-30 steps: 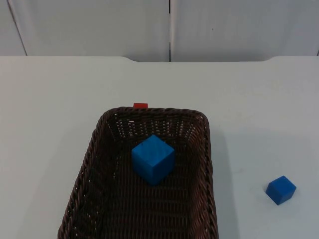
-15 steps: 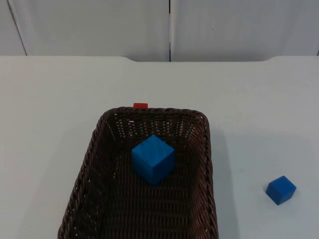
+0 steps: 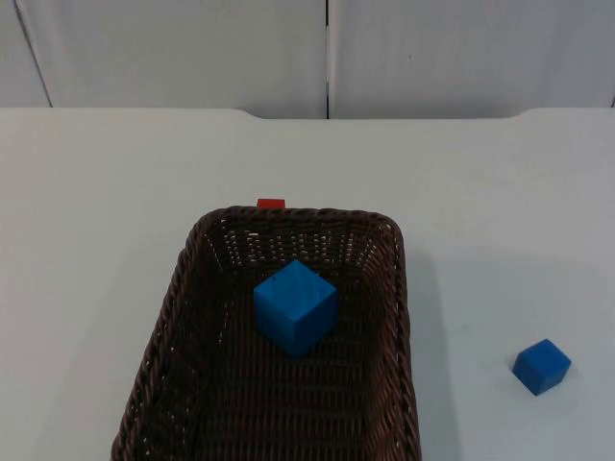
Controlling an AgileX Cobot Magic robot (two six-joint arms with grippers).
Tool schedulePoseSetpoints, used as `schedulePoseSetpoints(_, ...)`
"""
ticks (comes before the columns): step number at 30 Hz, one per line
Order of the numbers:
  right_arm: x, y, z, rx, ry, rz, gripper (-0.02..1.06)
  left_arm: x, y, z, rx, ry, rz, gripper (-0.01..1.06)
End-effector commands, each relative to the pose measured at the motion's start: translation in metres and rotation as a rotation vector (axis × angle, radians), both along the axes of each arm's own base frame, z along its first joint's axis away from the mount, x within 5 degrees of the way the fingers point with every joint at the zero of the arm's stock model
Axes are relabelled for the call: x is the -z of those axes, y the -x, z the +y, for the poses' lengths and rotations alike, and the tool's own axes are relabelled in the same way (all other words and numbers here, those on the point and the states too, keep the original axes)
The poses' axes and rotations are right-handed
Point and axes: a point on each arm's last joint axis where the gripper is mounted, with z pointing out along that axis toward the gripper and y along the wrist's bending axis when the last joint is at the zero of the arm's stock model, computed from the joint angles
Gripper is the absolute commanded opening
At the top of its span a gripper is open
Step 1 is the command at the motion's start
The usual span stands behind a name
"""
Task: Pick up the basket with the left hand and place the largest block into the basket with the right hand.
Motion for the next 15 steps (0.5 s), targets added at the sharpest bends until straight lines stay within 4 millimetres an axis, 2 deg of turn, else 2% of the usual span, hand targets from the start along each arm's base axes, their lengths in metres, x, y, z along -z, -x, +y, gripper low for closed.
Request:
schedulePoseSetpoints(1,0.0009,-0.0003,0.0003,-0.003,0.001,-0.007,1.05,0.0009,-0.0001,-0.0002,-0.005,0.006,-0.002,1.05)
schedulePoseSetpoints(15,0.0009,0.0000,0.0007,0.004,-0.003,-0.004,1.05,0.0009,-0.0001,-0.0002,-0.005,0.006,-0.002,1.05)
